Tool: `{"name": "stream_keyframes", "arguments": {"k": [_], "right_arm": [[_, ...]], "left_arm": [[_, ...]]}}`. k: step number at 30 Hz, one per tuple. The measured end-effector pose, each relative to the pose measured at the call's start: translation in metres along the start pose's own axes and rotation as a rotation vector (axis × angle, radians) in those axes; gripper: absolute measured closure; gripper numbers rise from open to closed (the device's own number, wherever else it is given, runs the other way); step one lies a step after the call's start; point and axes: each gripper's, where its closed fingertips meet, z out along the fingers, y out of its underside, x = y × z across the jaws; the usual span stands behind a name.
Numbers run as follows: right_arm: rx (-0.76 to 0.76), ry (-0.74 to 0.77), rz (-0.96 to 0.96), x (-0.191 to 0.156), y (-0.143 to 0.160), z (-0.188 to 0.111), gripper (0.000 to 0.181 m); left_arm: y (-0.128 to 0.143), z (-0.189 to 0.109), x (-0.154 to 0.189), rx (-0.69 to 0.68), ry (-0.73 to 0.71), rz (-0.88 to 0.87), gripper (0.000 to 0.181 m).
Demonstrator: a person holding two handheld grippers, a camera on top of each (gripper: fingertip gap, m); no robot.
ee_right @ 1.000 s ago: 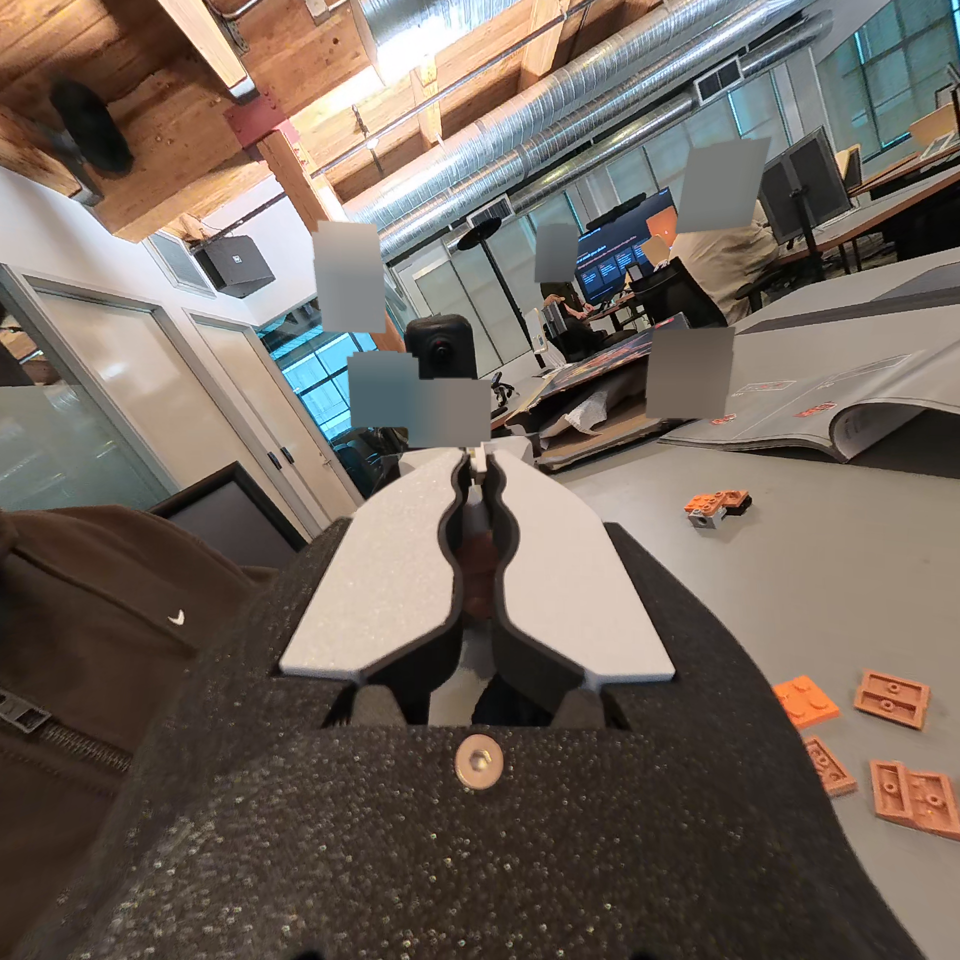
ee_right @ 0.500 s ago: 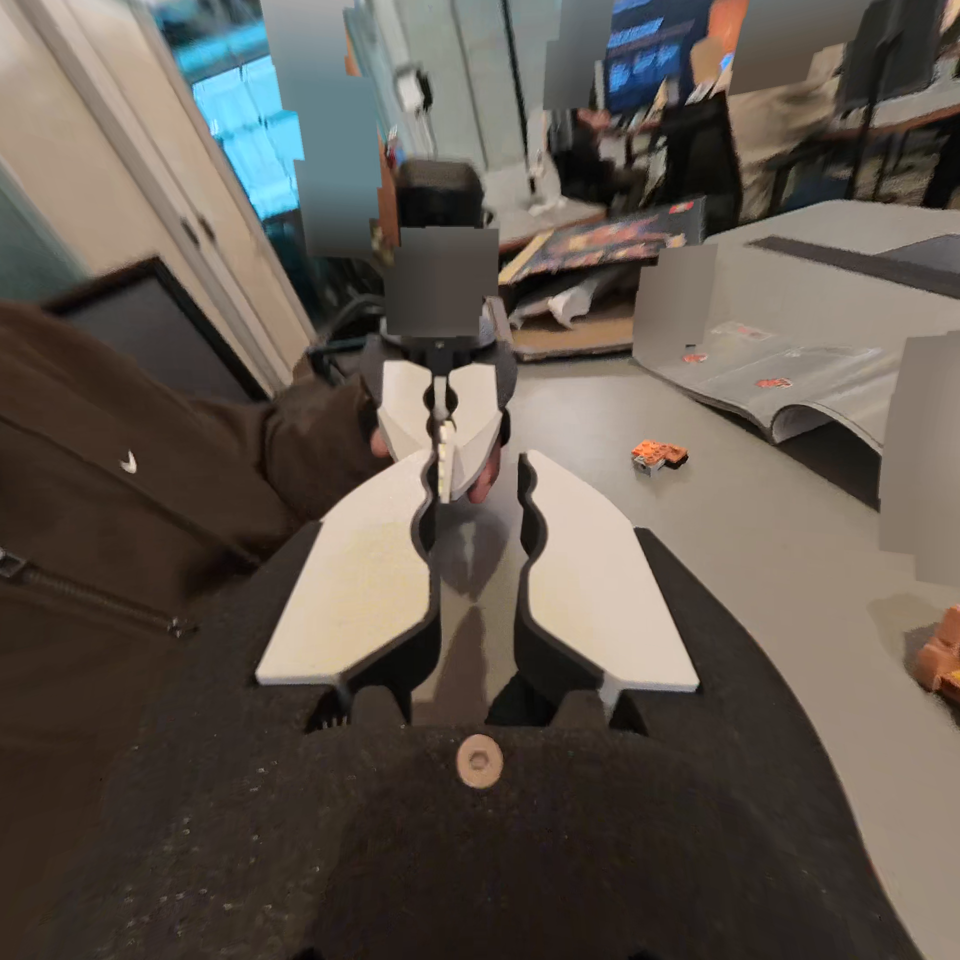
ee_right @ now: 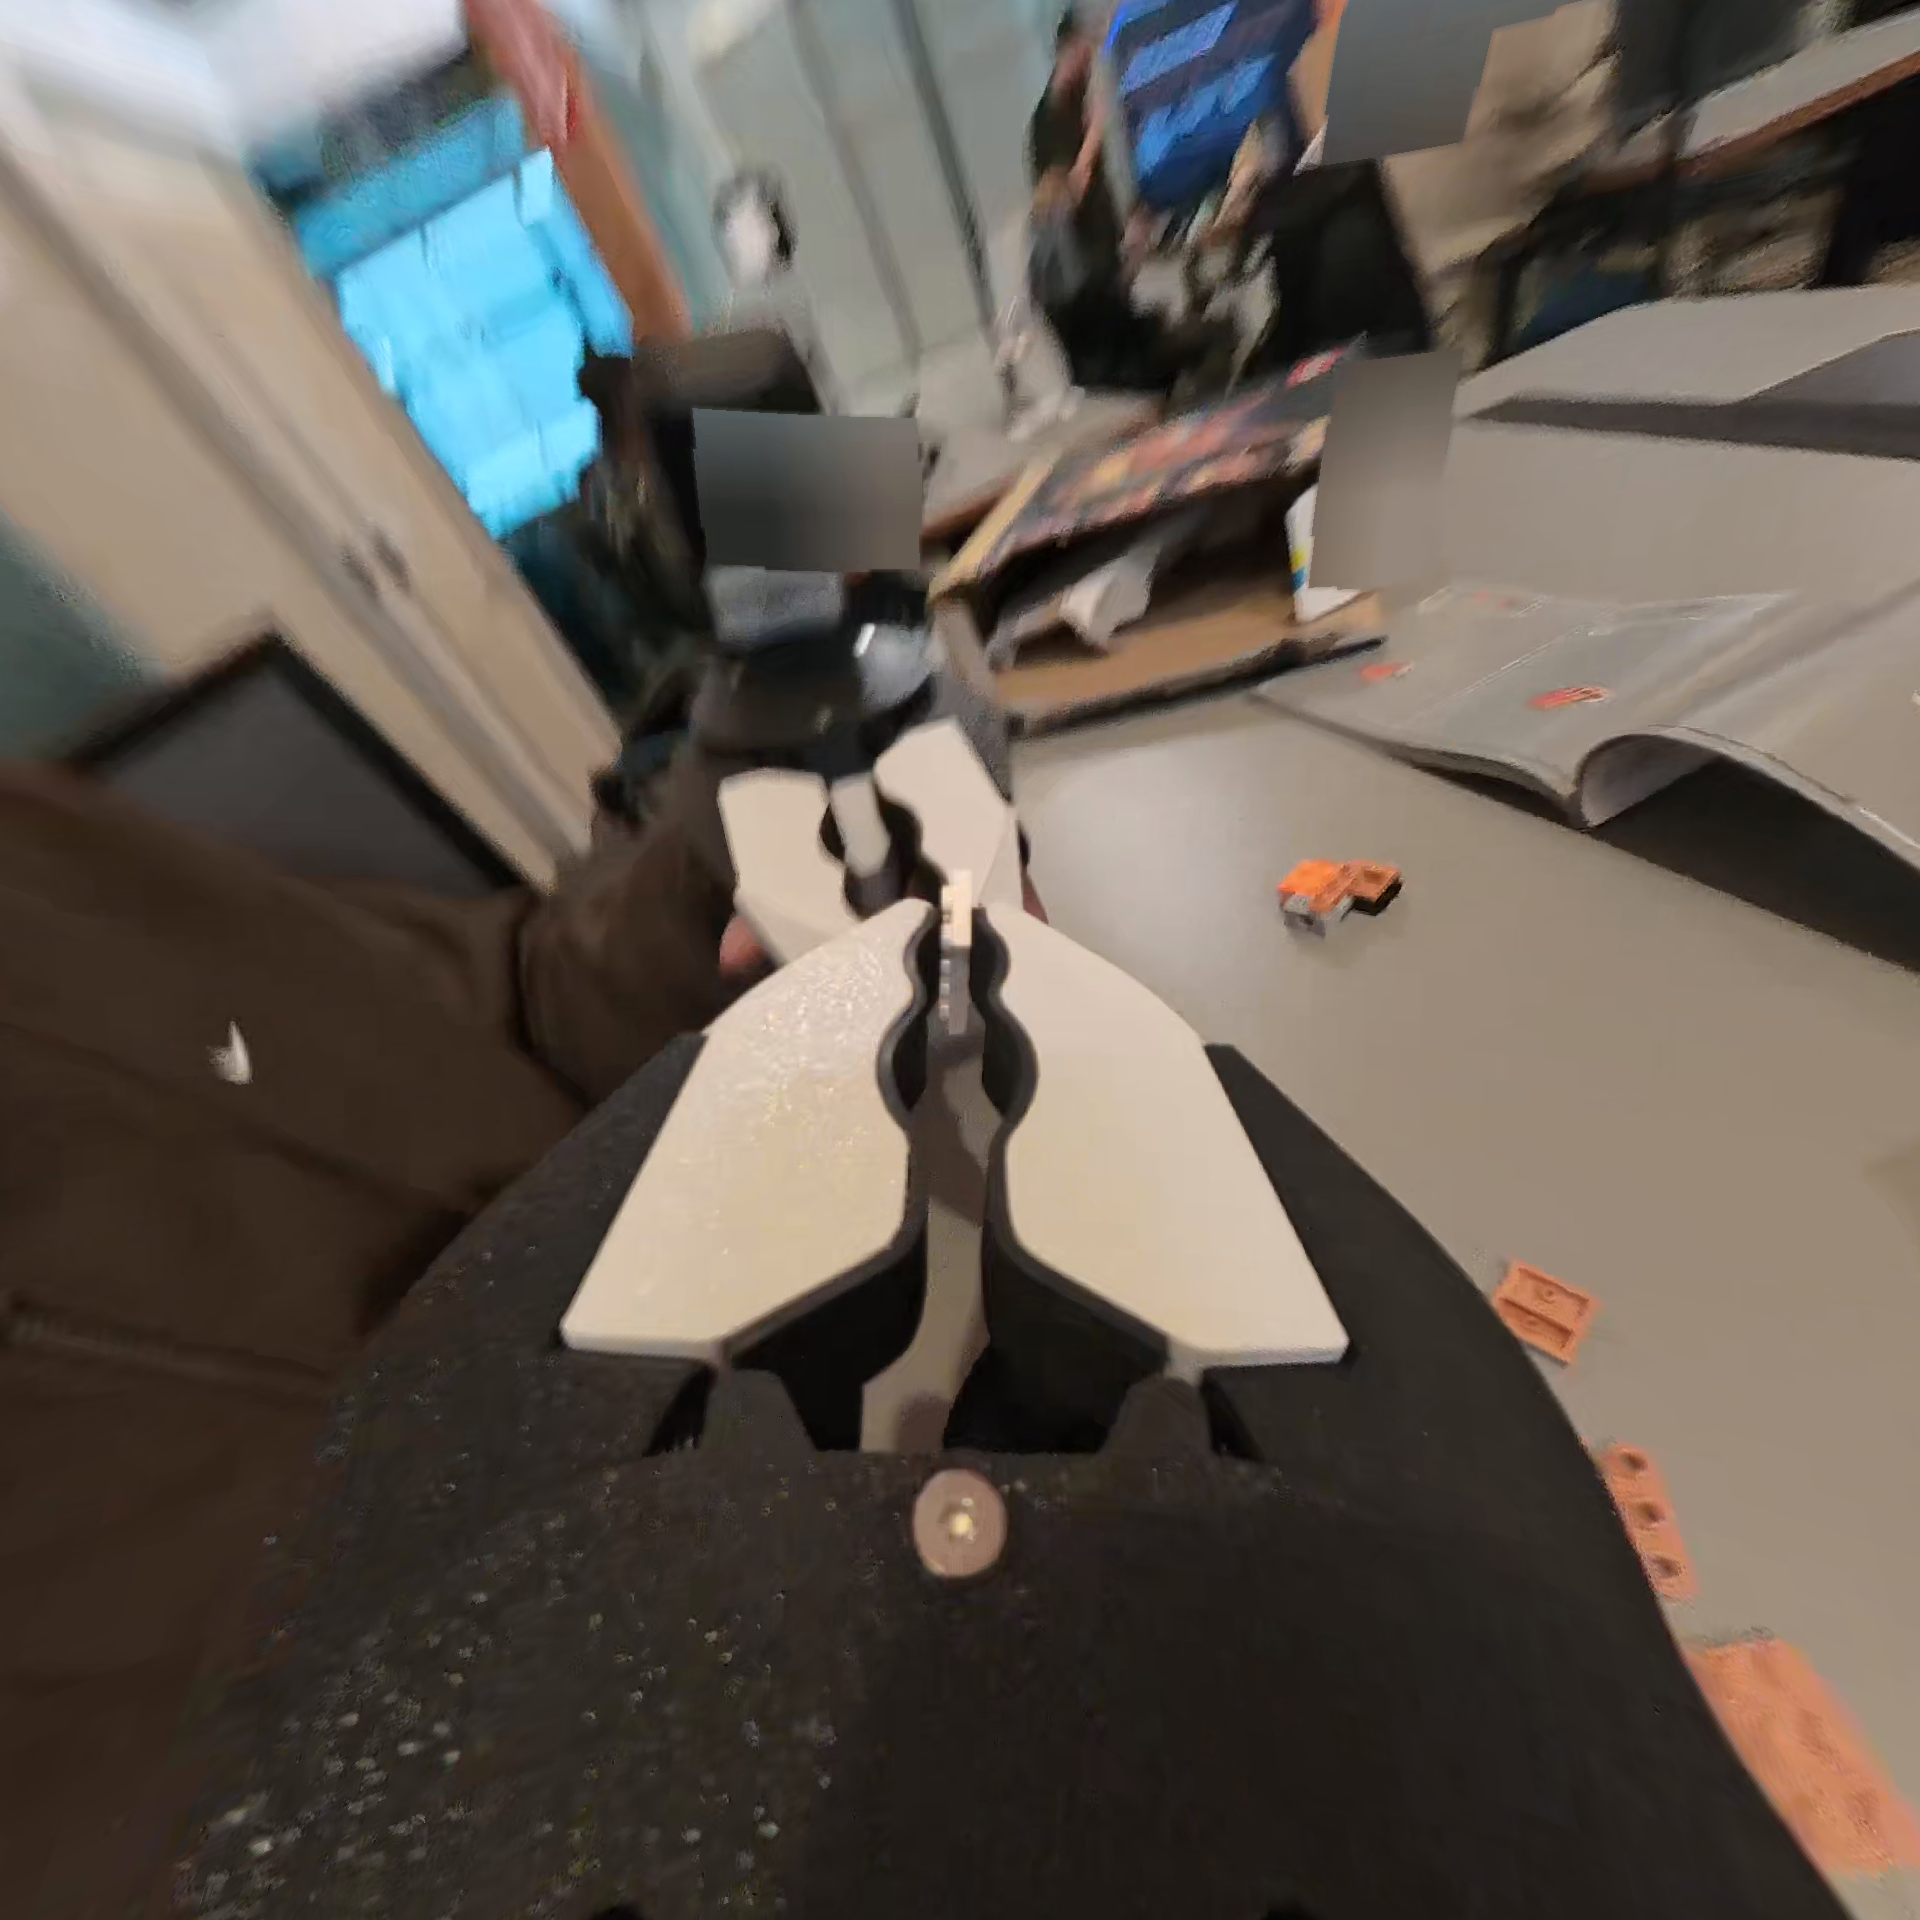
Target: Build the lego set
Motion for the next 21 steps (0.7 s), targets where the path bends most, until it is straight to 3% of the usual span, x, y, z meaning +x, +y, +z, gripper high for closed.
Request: {"name": "stream_keyframes", "arguments": {"k": [4, 7, 13, 18, 21], "right_arm": [[0.284, 0.019, 0.295, 0.011, -0.010, -0.009, 0.177], [0.361, -0.003, 0.403, 0.008, -0.005, -0.006, 0.177], [0.396, -0.048, 0.474, -0.003, -0.002, 0.003, 0.177], [0.410, -0.083, 0.503, -0.009, 0.001, 0.009, 0.176], [0.402, -0.094, 0.493, -0.009, 0.002, 0.010, 0.176]], "left_arm": [[-0.017, -0.008, -0.015, 0.181, -0.316, 0.242, 0.145], [-0.029, -0.011, -0.008, 0.237, -0.439, 0.400, 0.144], [-0.024, -0.006, -0.005, 0.207, -0.512, 0.524, 0.146], [-0.023, -0.007, -0.005, 0.199, -0.539, 0.558, 0.163], [-0.022, -0.009, -0.004, 0.187, -0.546, 0.574, 0.164]]}}
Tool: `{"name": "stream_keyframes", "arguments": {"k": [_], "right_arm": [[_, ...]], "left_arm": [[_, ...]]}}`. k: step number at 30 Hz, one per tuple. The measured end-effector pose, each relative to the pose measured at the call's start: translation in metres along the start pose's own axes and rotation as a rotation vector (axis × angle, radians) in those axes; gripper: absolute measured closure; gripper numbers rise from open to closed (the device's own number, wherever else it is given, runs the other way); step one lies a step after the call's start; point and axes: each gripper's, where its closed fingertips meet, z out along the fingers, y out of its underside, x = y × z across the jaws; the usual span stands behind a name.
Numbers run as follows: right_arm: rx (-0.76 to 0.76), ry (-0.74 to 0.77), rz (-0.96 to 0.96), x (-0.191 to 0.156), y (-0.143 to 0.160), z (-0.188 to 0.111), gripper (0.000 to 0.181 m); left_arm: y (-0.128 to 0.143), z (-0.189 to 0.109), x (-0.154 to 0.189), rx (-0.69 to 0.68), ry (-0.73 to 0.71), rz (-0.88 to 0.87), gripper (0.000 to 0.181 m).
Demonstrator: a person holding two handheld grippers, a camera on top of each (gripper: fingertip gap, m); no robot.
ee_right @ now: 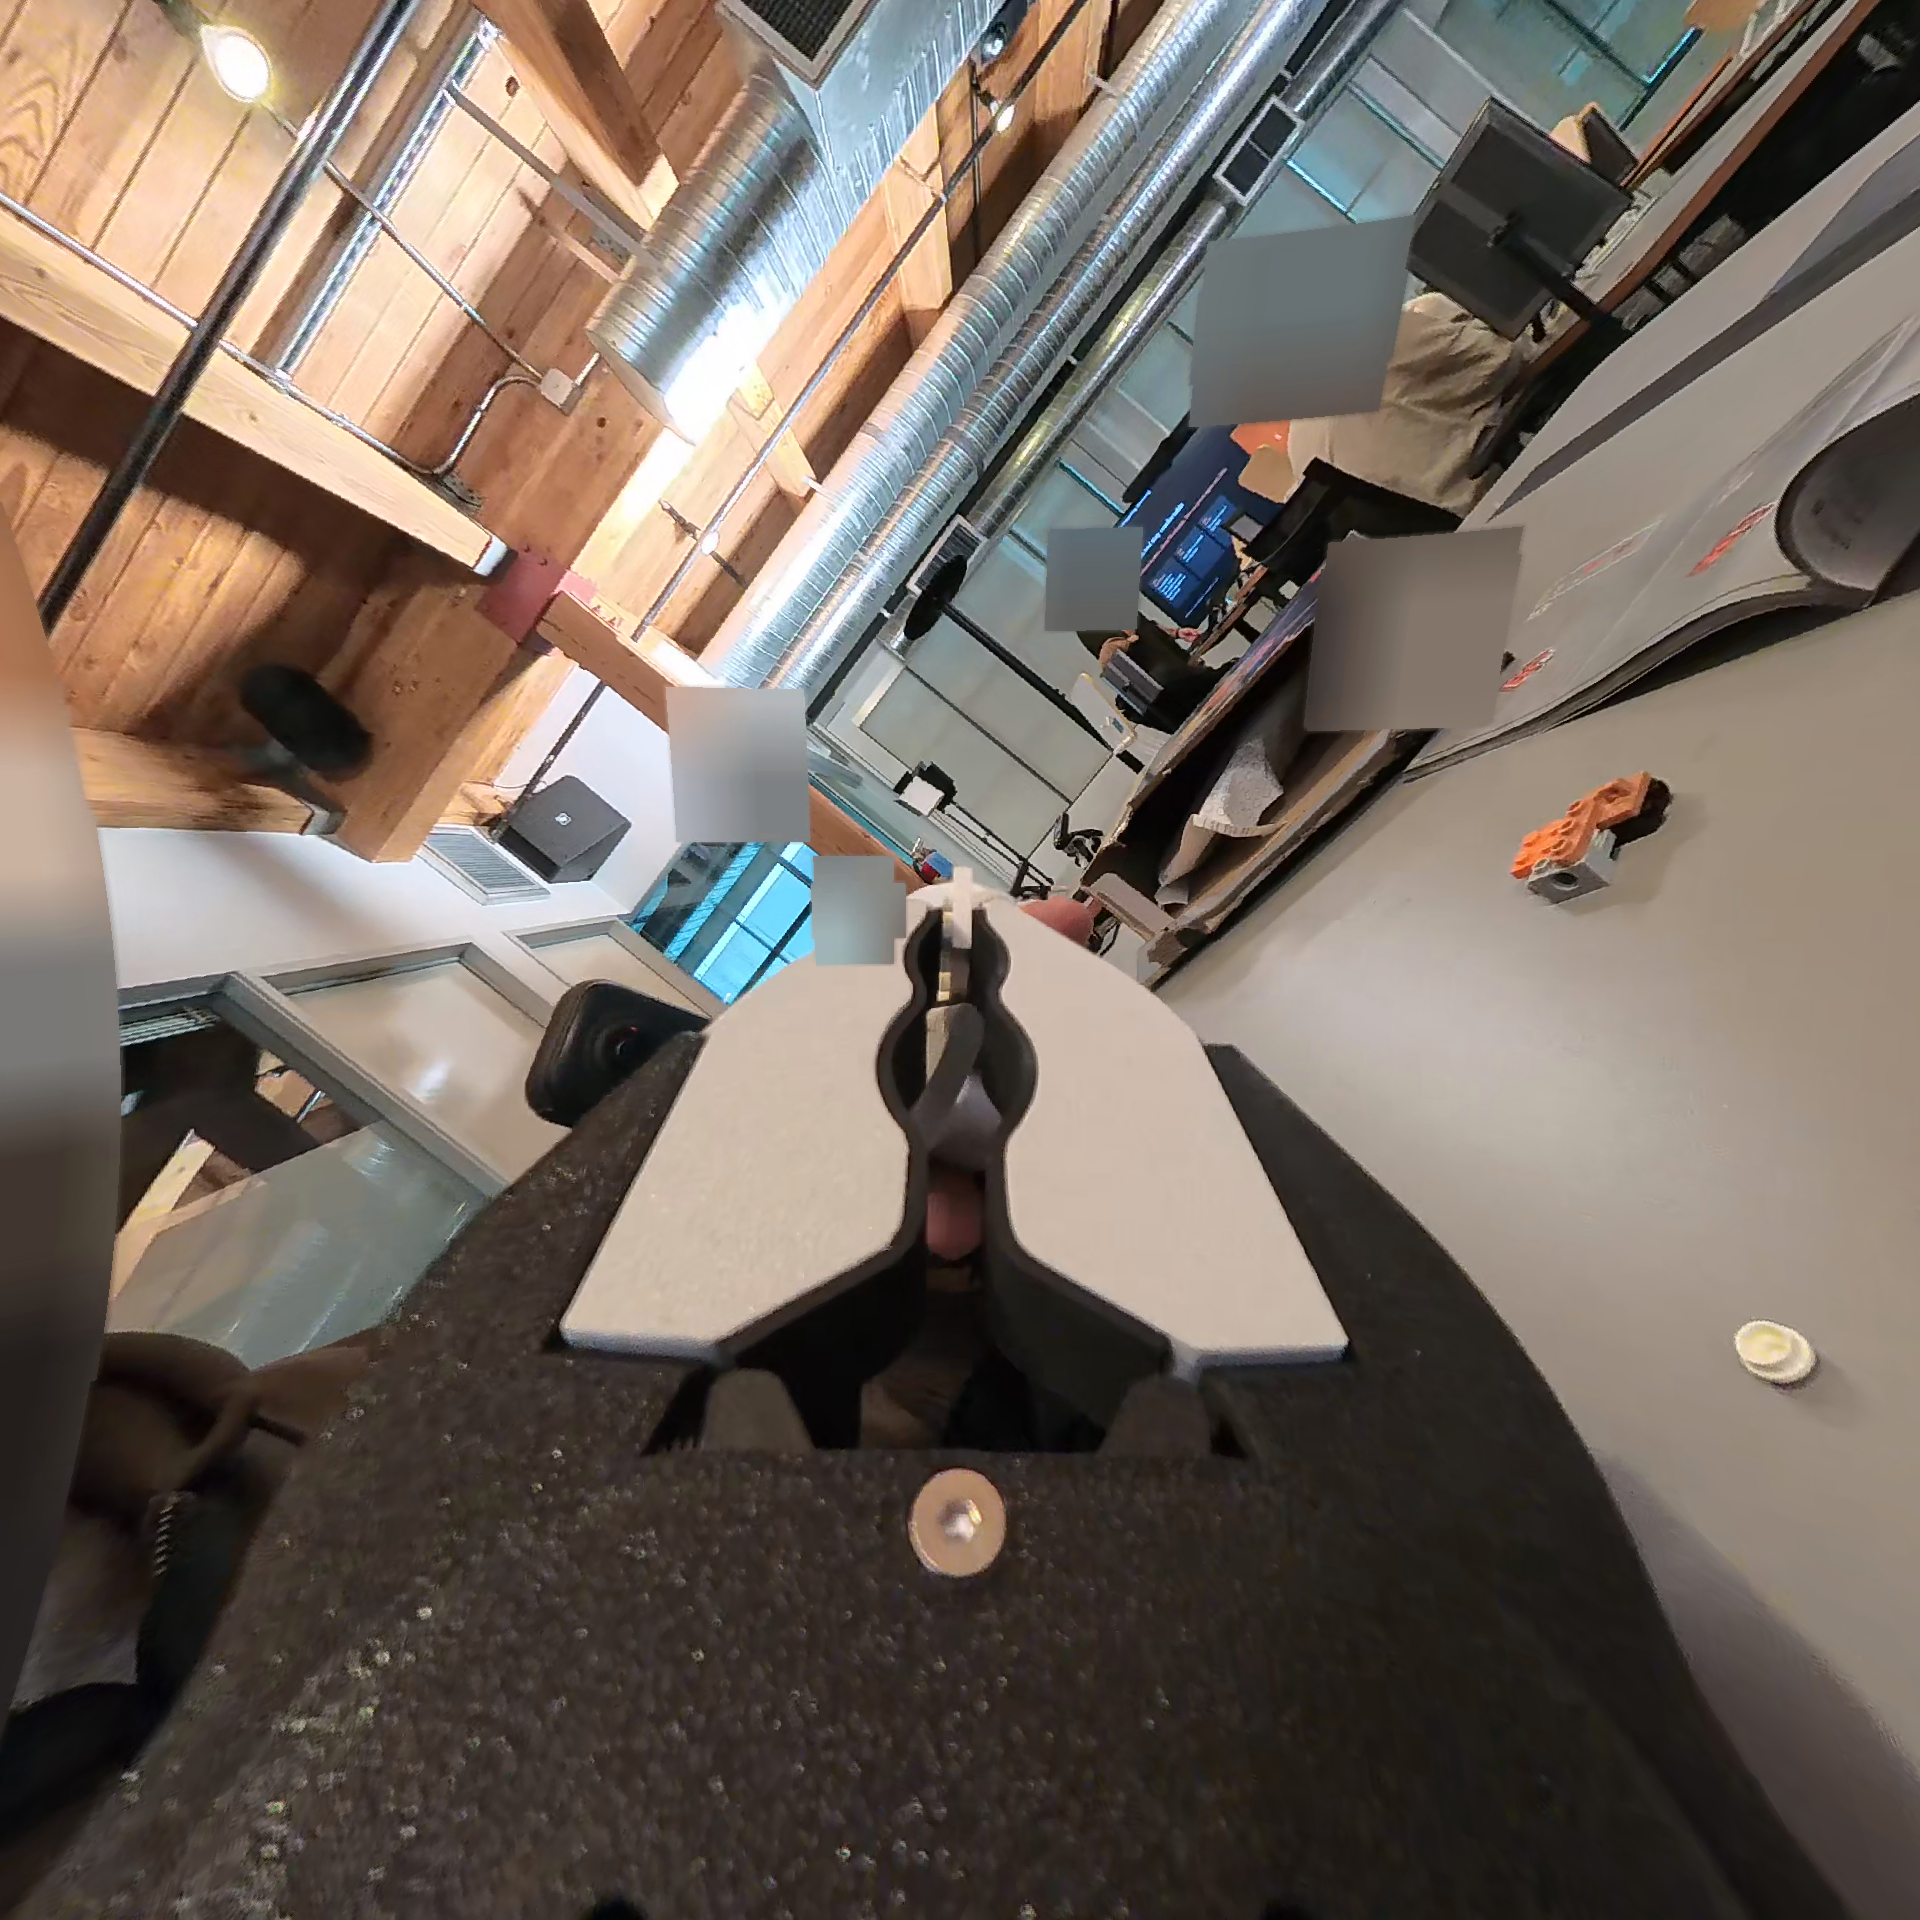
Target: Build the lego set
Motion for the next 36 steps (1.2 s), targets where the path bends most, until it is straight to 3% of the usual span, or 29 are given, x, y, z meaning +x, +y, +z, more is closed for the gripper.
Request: {"name": "stream_keyframes", "arguments": {"k": [3, 6, 11, 14, 21, 36], "right_arm": [[-0.037, 0.012, -0.043, 0.002, 0.002, -0.001, 0.175], [-0.137, 0.069, -0.178, 0.008, -0.004, -0.013, 0.160], [-0.511, 0.390, -0.720, 0.055, -0.020, -0.056, 0.161], [-0.742, 0.454, -0.877, 0.076, -0.018, -0.070, 0.161], [-1.096, 0.388, -0.979, 0.112, 0.003, -0.062, 0.164], [-1.257, 0.391, -0.942, 0.138, 0.009, -0.060, 0.159]], "left_arm": [[0.000, -0.002, -0.001, -0.005, 0.008, -0.019, 0.164], [0.004, -0.009, -0.007, -0.036, 0.028, -0.098, 0.164], [0.039, -0.021, 0.004, -0.239, 0.211, -0.370, 0.164], [0.053, -0.023, 0.006, -0.303, 0.240, -0.455, 0.164], [0.063, -0.021, 0.016, -0.355, 0.296, -0.458, 0.164], [0.056, -0.025, 0.021, -0.314, 0.352, -0.454, 0.164]]}}
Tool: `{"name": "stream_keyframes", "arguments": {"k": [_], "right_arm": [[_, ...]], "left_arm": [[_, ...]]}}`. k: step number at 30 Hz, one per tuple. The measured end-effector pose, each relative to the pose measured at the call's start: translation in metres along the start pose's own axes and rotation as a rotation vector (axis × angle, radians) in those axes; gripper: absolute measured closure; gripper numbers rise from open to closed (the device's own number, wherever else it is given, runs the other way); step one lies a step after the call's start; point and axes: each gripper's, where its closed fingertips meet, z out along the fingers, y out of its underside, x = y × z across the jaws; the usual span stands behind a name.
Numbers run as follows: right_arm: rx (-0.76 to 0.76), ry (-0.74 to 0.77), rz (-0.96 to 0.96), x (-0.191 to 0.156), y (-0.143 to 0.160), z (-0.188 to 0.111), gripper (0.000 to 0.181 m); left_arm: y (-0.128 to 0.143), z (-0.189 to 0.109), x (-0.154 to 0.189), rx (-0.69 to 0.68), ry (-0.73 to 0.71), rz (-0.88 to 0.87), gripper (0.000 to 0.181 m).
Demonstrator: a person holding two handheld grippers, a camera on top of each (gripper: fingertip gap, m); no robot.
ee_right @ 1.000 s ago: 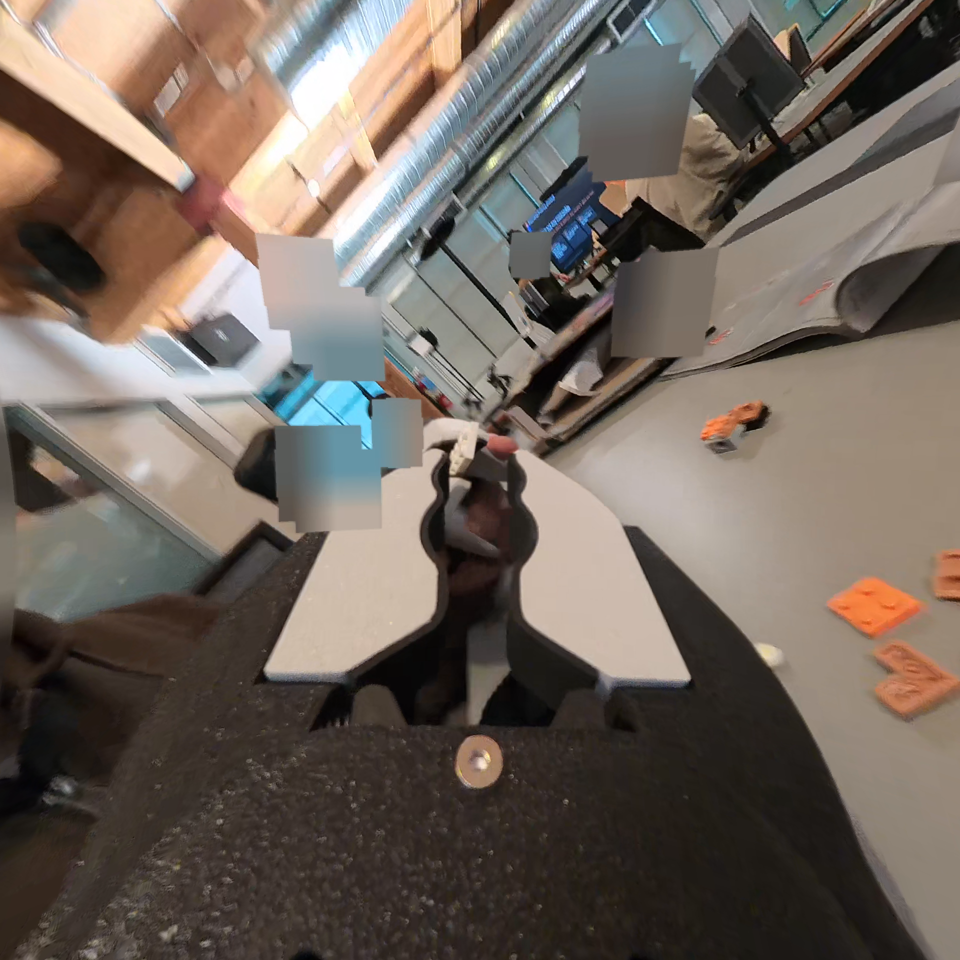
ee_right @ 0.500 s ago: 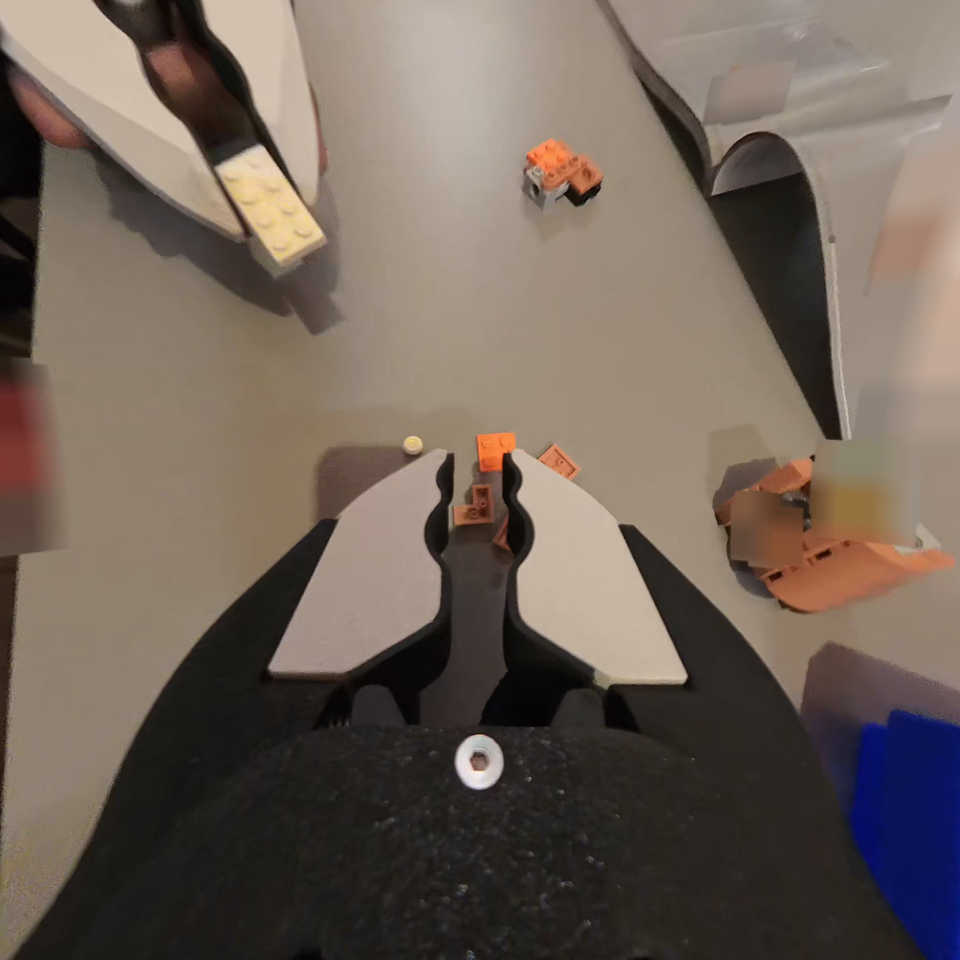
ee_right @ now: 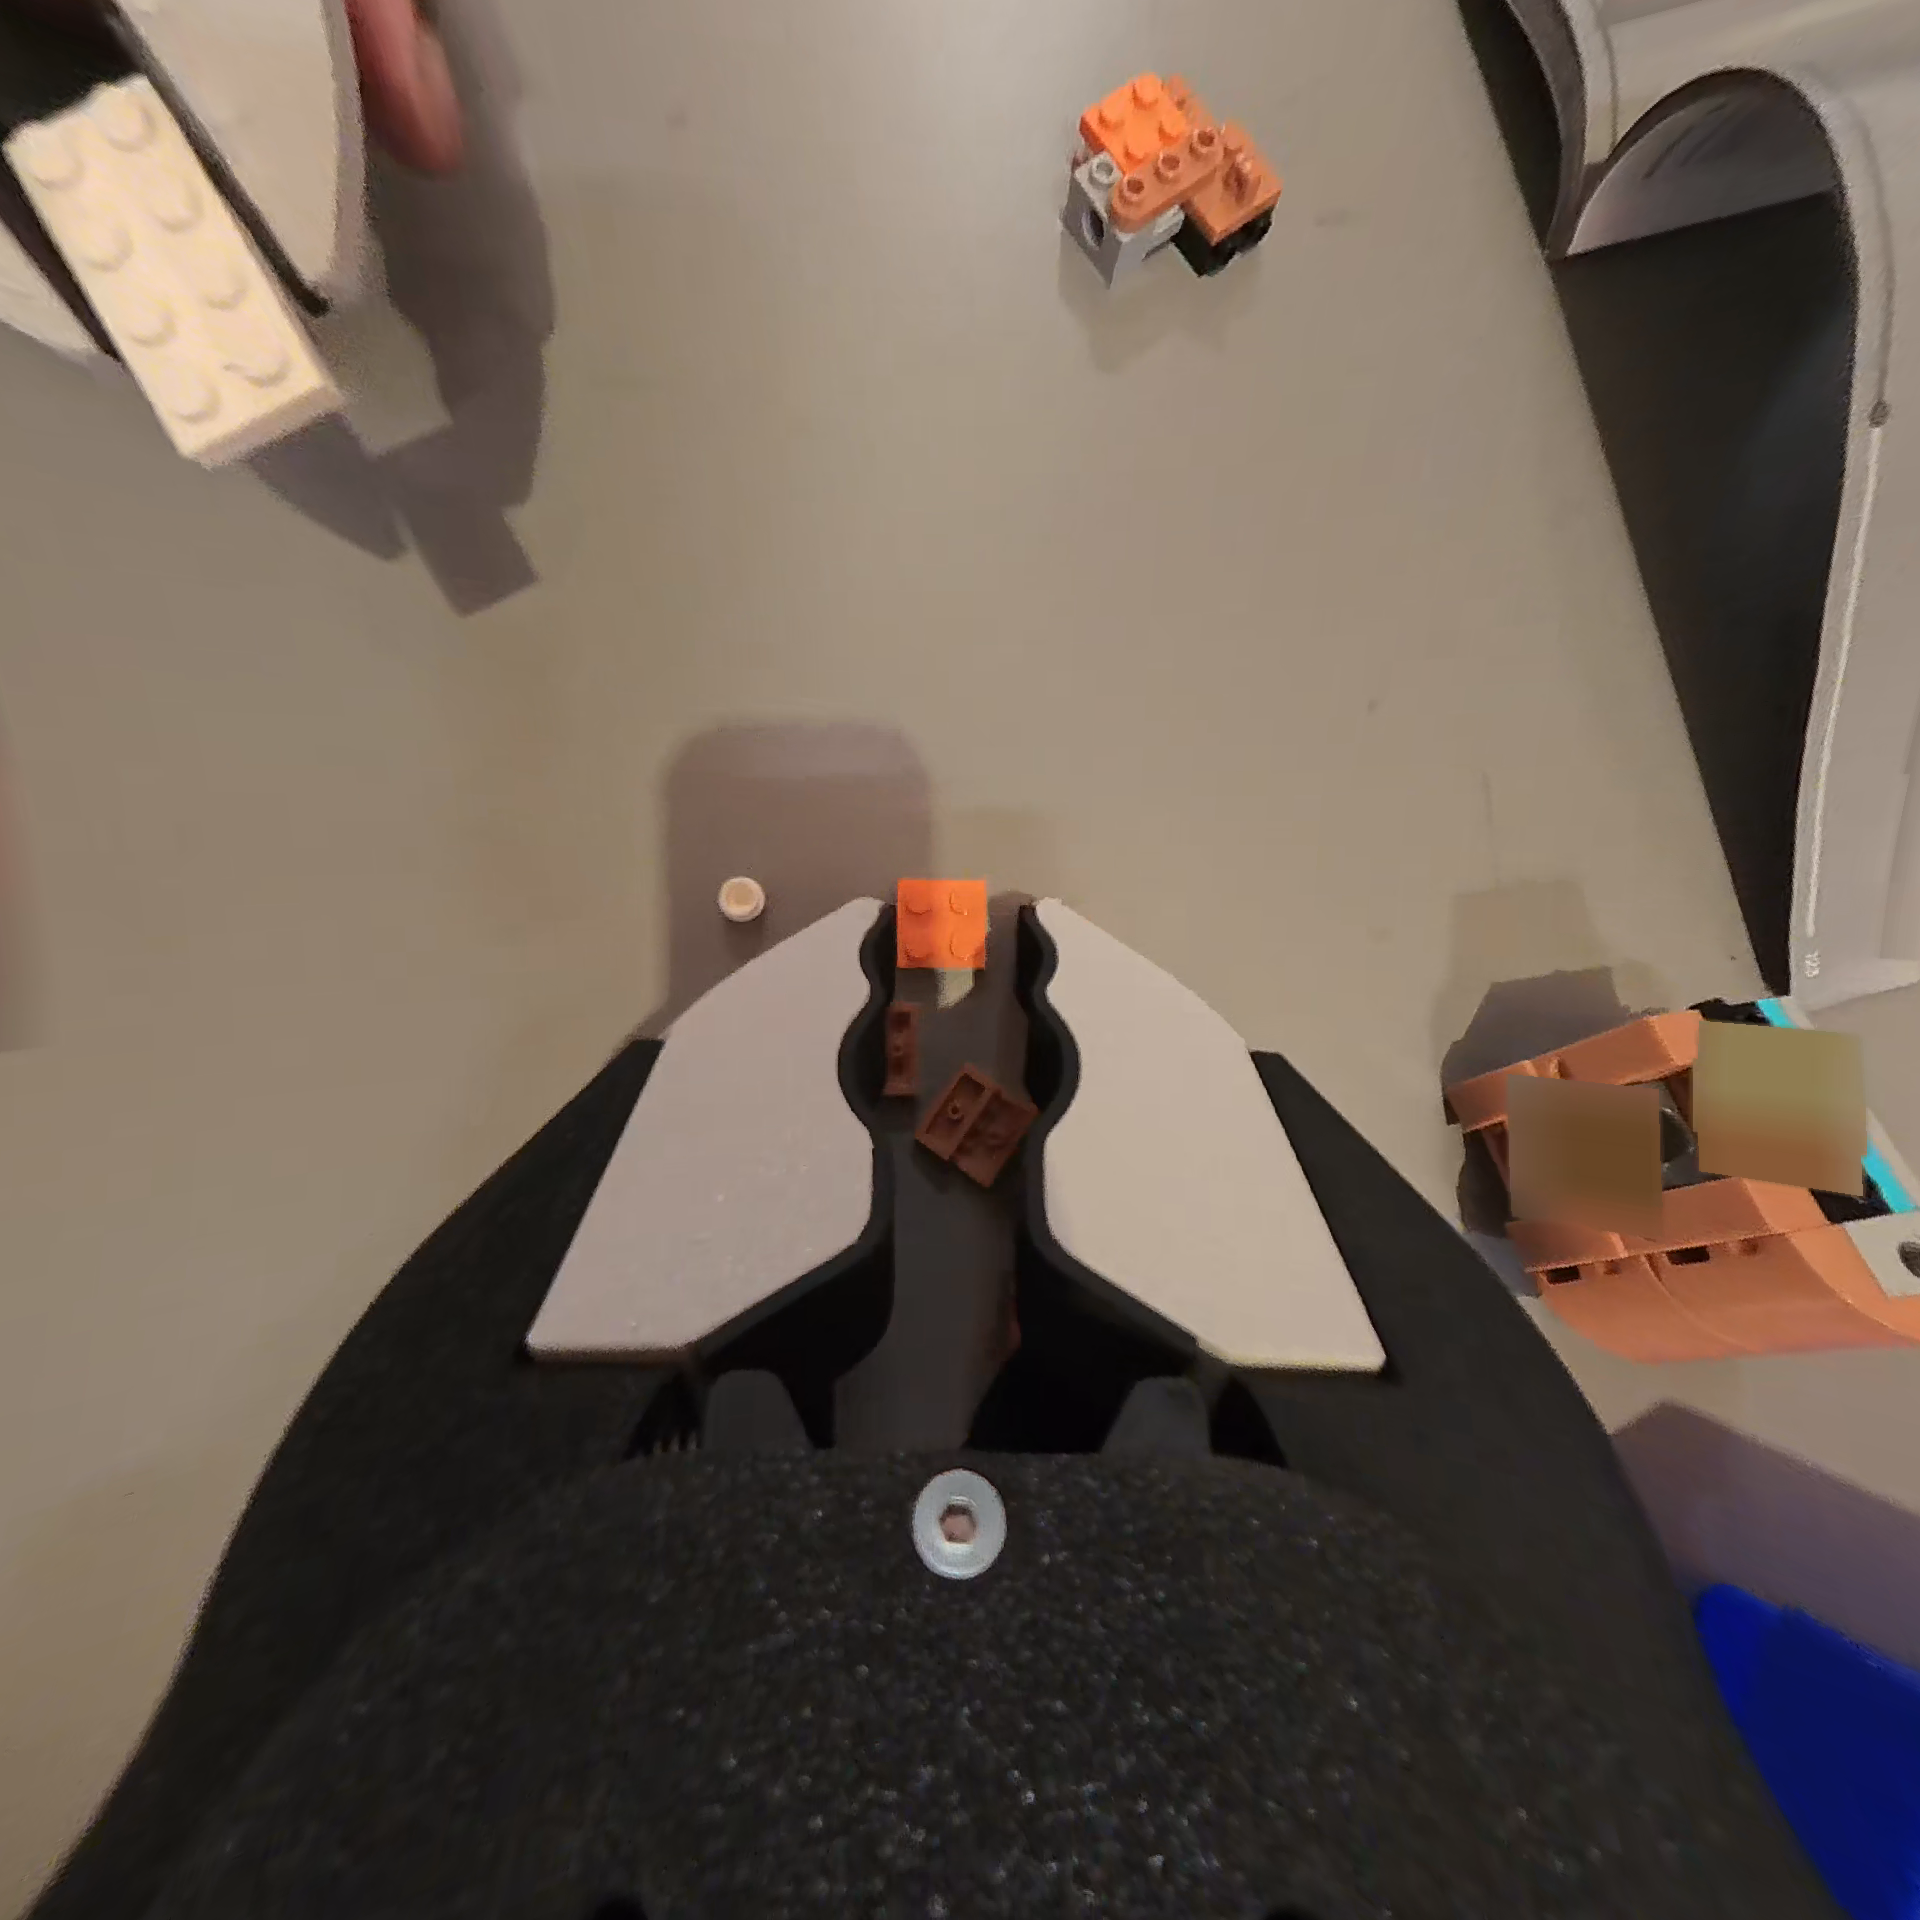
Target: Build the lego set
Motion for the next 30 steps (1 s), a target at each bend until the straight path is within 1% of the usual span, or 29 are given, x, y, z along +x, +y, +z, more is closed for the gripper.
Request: {"name": "stream_keyframes", "arguments": {"k": [2, 4, 6, 8, 10, 12, 14, 15, 18, 20, 24, 30], "right_arm": [[-0.008, -0.004, 0.006, 0.001, 0.000, 0.001, 0.159], [-0.004, -0.015, 0.013, -0.001, 0.000, 0.001, 0.165], [0.008, -0.020, 0.019, -0.001, -0.001, 0.002, 0.165], [0.060, -0.030, 0.021, -0.005, -0.009, -0.002, 0.165], [0.171, -0.059, 0.001, -0.016, -0.030, -0.018, 0.165], [0.288, -0.100, -0.056, -0.034, -0.057, -0.040, 0.165], [0.353, -0.148, -0.122, -0.056, -0.078, -0.057, 0.166], [0.360, -0.172, -0.154, -0.067, -0.085, -0.061, 0.166], [0.310, -0.223, -0.234, -0.091, -0.095, -0.061, 0.165], [0.256, -0.229, -0.271, -0.100, -0.097, -0.056, 0.165], [0.185, -0.203, -0.293, -0.100, -0.097, -0.050, 0.165], [0.148, -0.194, -0.291, -0.097, -0.097, -0.048, 0.165]], "left_arm": [[-0.001, -0.001, 0.000, 0.005, 0.004, -0.002, 0.164], [-0.001, -0.001, 0.001, 0.008, 0.009, -0.005, 0.164], [-0.002, -0.002, 0.001, 0.015, 0.012, -0.009, 0.164], [-0.003, -0.003, 0.001, 0.029, 0.019, -0.011, 0.164], [-0.005, -0.005, 0.002, 0.046, 0.030, -0.014, 0.164], [-0.006, -0.006, 0.004, 0.056, 0.044, -0.017, 0.164], [-0.008, -0.007, 0.008, 0.070, 0.068, -0.014, 0.164], [-0.009, -0.008, 0.010, 0.078, 0.080, -0.009, 0.164], [-0.012, -0.009, 0.016, 0.104, 0.104, 0.009, 0.163], [-0.013, -0.010, 0.017, 0.114, 0.109, 0.011, 0.164], [-0.016, -0.012, 0.019, 0.133, 0.127, 0.009, 0.163], [-0.017, -0.014, 0.020, 0.149, 0.137, 0.008, 0.163]]}}
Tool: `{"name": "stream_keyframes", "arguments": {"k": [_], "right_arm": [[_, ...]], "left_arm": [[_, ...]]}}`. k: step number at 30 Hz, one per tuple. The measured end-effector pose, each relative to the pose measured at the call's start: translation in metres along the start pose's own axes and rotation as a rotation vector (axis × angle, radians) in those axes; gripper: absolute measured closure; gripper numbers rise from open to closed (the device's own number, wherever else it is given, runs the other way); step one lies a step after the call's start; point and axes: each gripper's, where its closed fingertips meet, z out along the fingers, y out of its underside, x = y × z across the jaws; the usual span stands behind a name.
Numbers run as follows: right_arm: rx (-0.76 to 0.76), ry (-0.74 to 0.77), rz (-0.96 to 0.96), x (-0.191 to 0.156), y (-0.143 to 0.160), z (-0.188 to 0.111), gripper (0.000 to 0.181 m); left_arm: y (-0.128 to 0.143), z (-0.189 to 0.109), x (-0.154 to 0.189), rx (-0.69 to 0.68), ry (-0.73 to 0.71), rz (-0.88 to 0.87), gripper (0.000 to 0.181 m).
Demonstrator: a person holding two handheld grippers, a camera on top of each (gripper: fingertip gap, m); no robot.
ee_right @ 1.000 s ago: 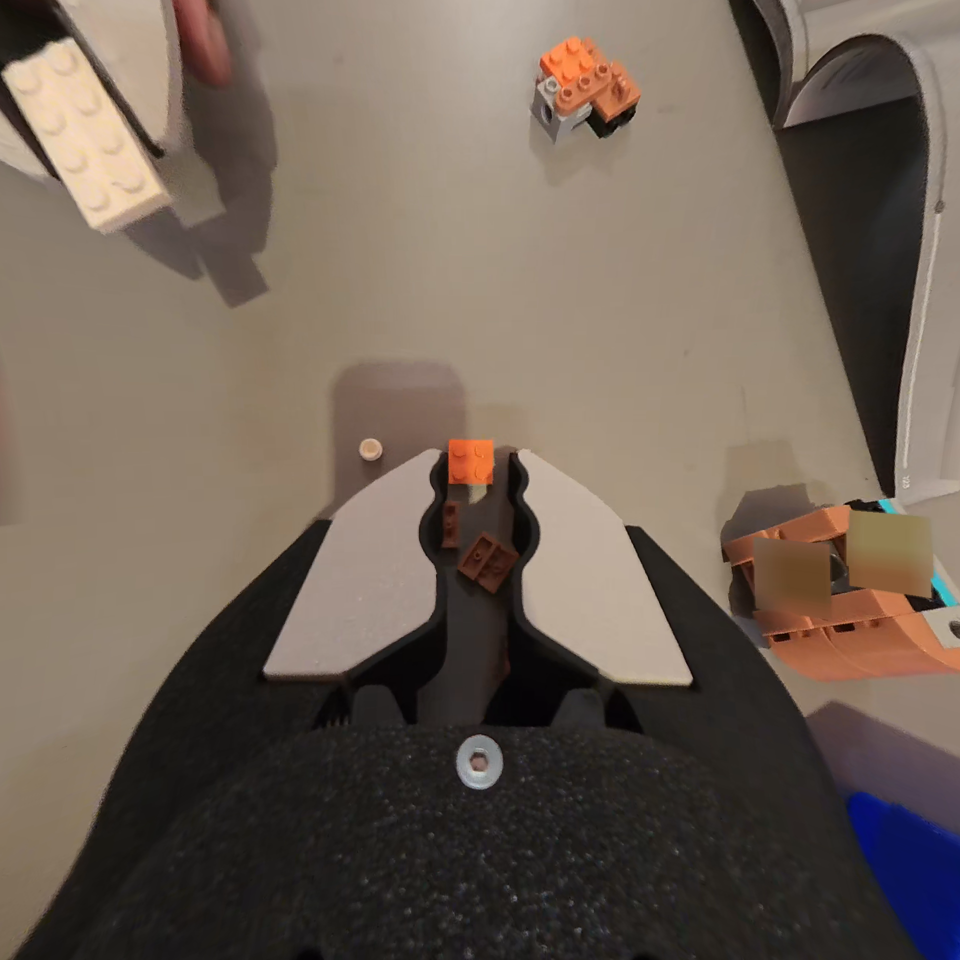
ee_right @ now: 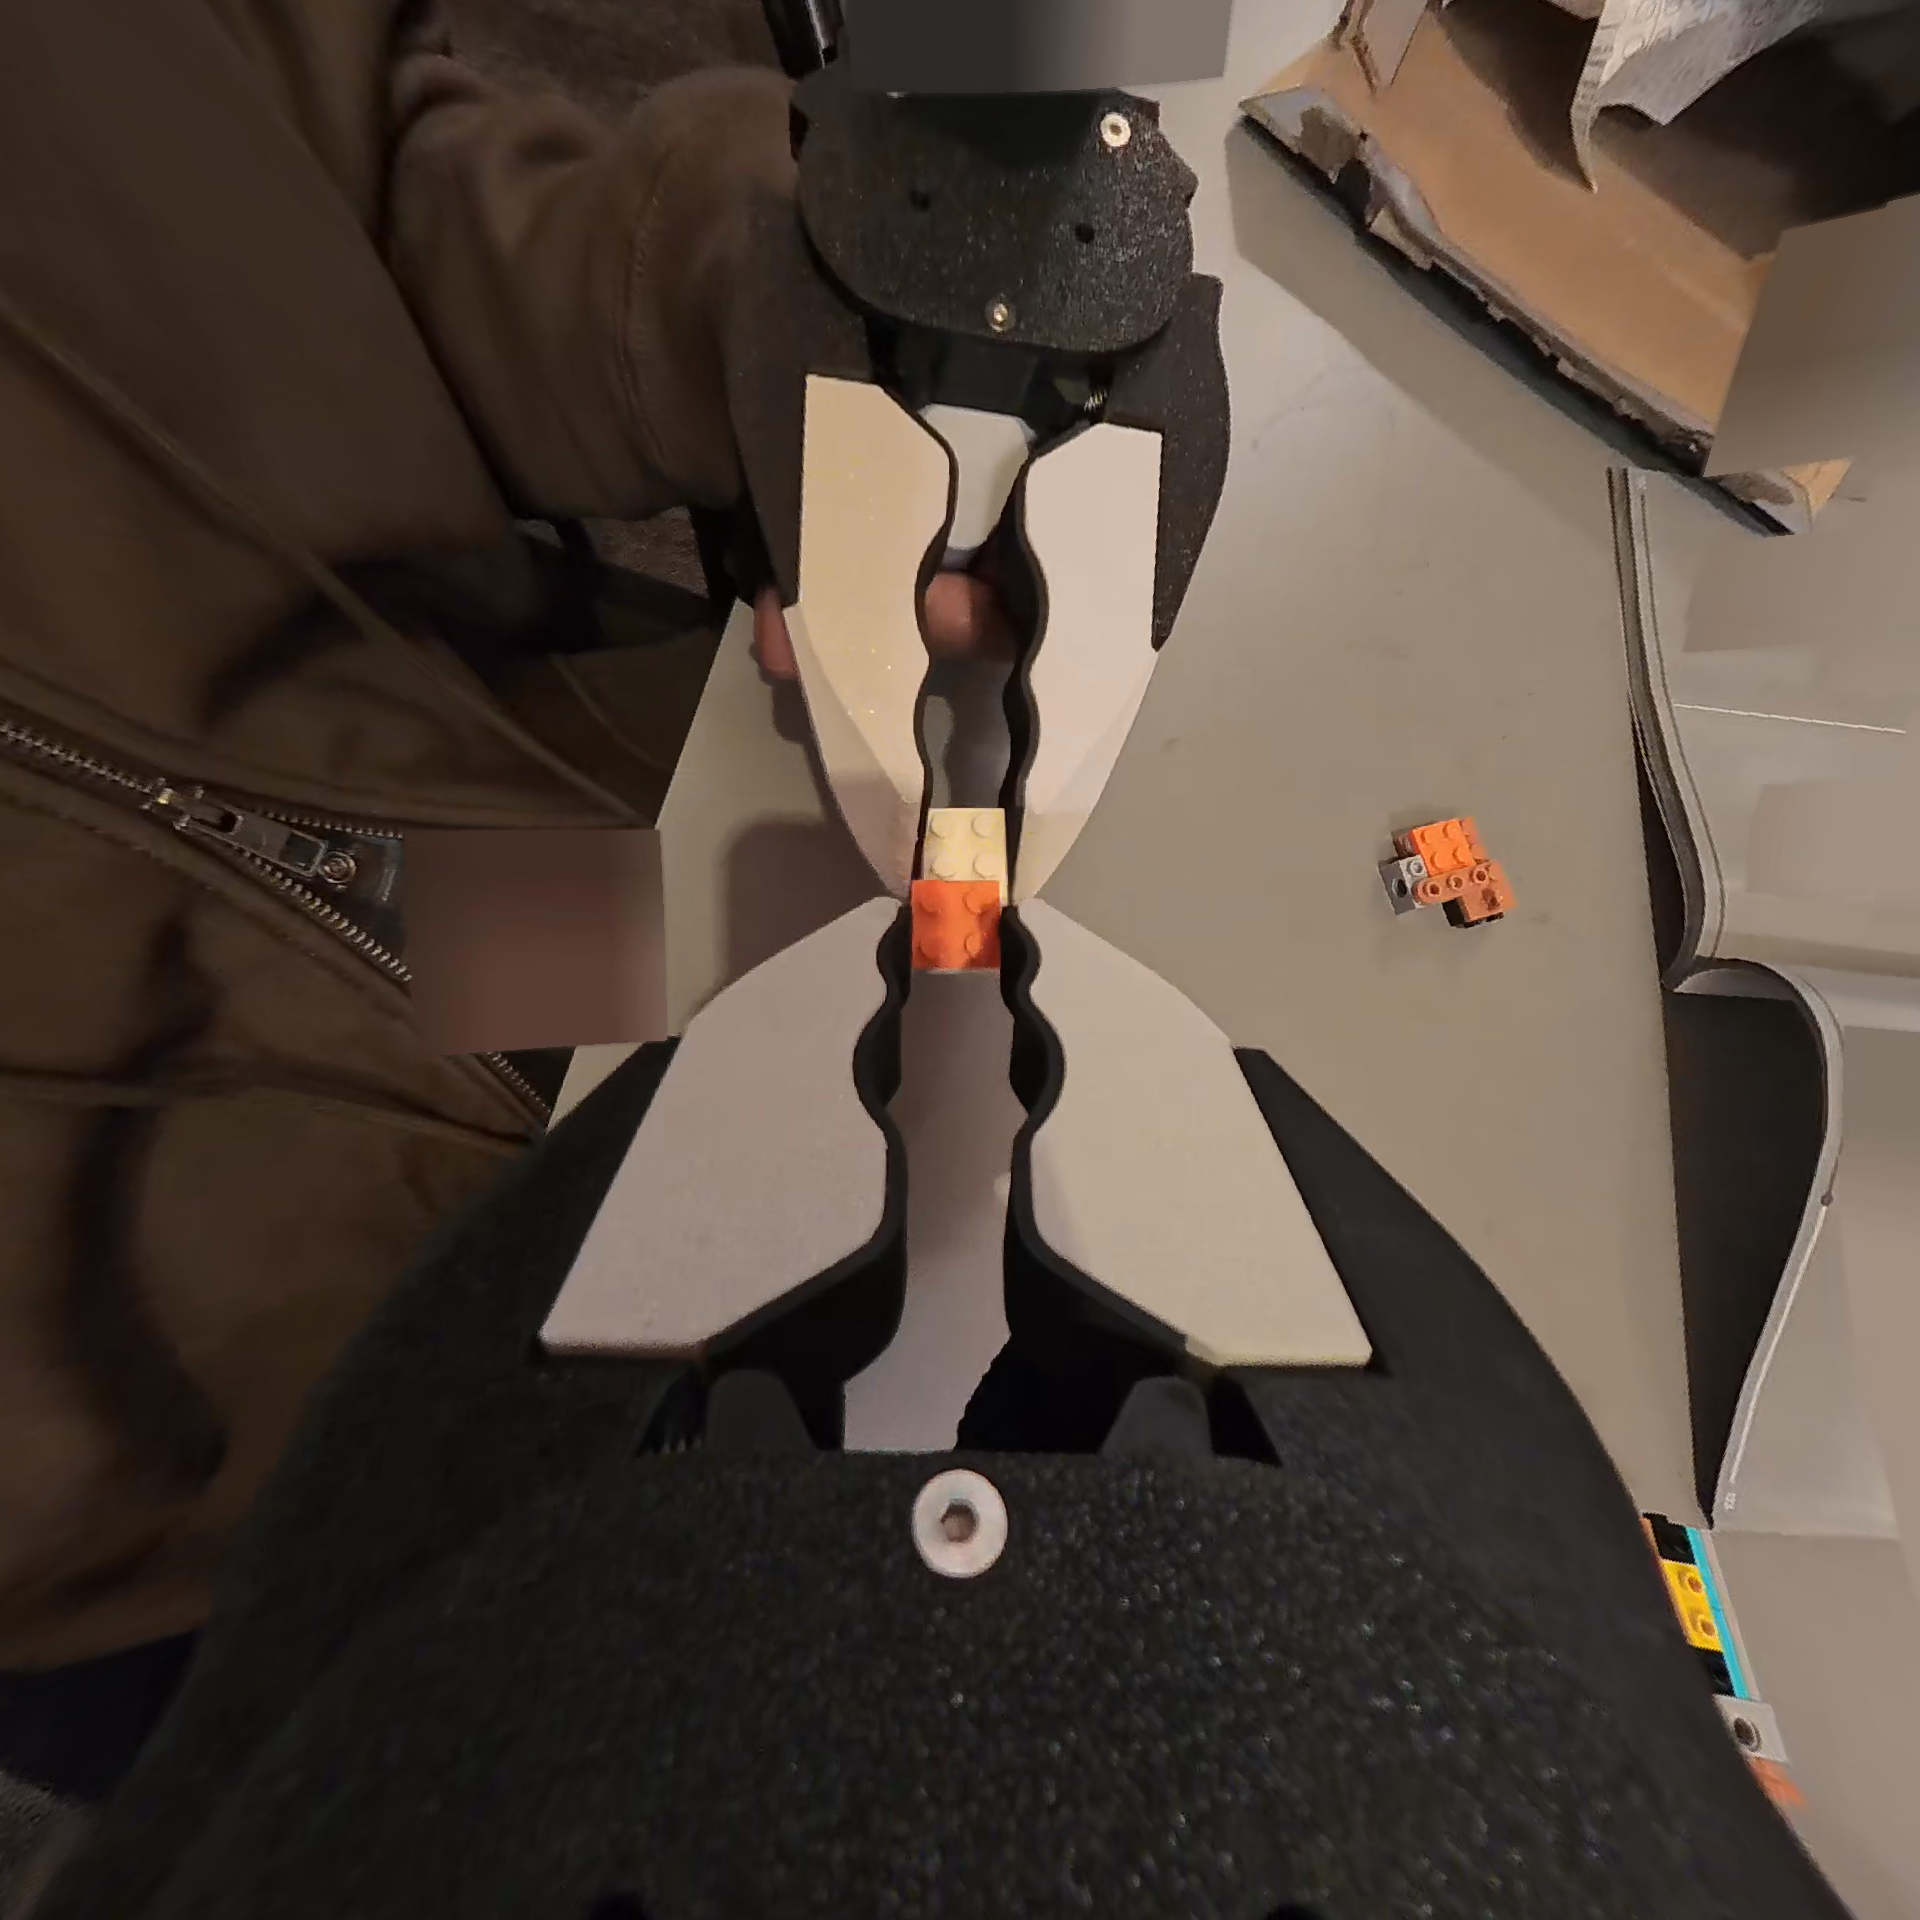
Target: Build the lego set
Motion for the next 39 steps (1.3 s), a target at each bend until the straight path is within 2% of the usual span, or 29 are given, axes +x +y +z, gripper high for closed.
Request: {"name": "stream_keyframes", "arguments": {"k": [12, 17, 21, 25, 30, 34, 39], "right_arm": [[0.002, 0.015, -0.009, 0.002, -0.002, 0.000, 0.162], [0.061, 0.053, -0.066, 0.001, -0.007, -0.005, 0.150], [0.190, 0.216, -0.241, 0.005, -0.008, -0.015, 0.134], [0.322, 0.430, -0.495, 0.003, -0.009, -0.021, 0.132], [0.221, 0.633, -0.744, 0.010, -0.005, -0.012, 0.124], [0.188, 0.655, -0.853, 0.008, -0.007, -0.003, 0.125], [0.171, 0.670, -0.924, 0.007, -0.010, 0.006, 0.138]], "left_arm": [[-0.004, -0.002, 0.001, 0.030, 0.019, -0.021, 0.164], [-0.005, -0.003, 0.001, 0.040, 0.021, -0.030, 0.164], [-0.007, -0.003, -0.001, 0.041, 0.028, -0.042, 0.164], [-0.011, -0.004, -0.003, 0.049, 0.043, -0.064, 0.164], [-0.010, -0.004, -0.002, 0.040, 0.065, -0.085, 0.164], [-0.009, -0.004, 0.000, 0.024, 0.088, -0.087, 0.163], [-0.009, -0.005, 0.002, 0.020, 0.111, -0.102, 0.164]]}}
